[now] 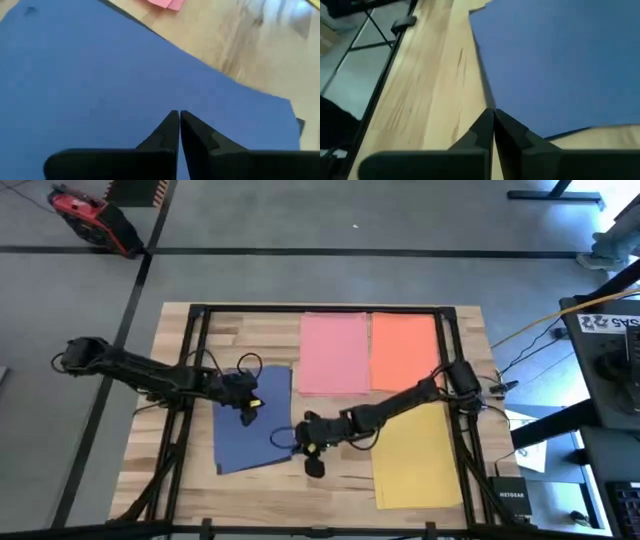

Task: Organize paper
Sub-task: Put all of the pink paper at the upper middle of the table, then put all of the blue paper at the lower center of the table

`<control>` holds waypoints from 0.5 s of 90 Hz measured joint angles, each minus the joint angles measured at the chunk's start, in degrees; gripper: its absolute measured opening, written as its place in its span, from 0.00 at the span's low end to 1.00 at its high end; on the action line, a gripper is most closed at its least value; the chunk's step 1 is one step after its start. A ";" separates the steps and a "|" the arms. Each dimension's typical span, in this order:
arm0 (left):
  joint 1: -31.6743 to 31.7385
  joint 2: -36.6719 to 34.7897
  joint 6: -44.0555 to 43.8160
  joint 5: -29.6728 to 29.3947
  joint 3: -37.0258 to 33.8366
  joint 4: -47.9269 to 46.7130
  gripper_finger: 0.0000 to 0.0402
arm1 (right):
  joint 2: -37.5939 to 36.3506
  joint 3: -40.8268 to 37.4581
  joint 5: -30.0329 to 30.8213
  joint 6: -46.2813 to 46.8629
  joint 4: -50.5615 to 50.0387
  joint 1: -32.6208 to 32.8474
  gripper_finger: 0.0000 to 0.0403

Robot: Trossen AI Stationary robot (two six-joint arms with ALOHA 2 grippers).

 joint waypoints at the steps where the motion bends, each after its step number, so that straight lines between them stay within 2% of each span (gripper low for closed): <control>1: 0.00 0.09 0.01 0.00 0.00 0.39 0.00 | 0.20 0.11 0.12 0.00 -0.01 0.02 0.00; 29: -0.09 1.18 -1.10 -0.02 0.00 3.35 0.00 | 9.64 11.00 -1.87 1.23 -3.86 0.62 0.00; 45: -0.09 1.18 -0.78 -0.01 0.00 3.37 0.00 | 13.24 15.03 0.09 2.27 -7.79 1.73 0.00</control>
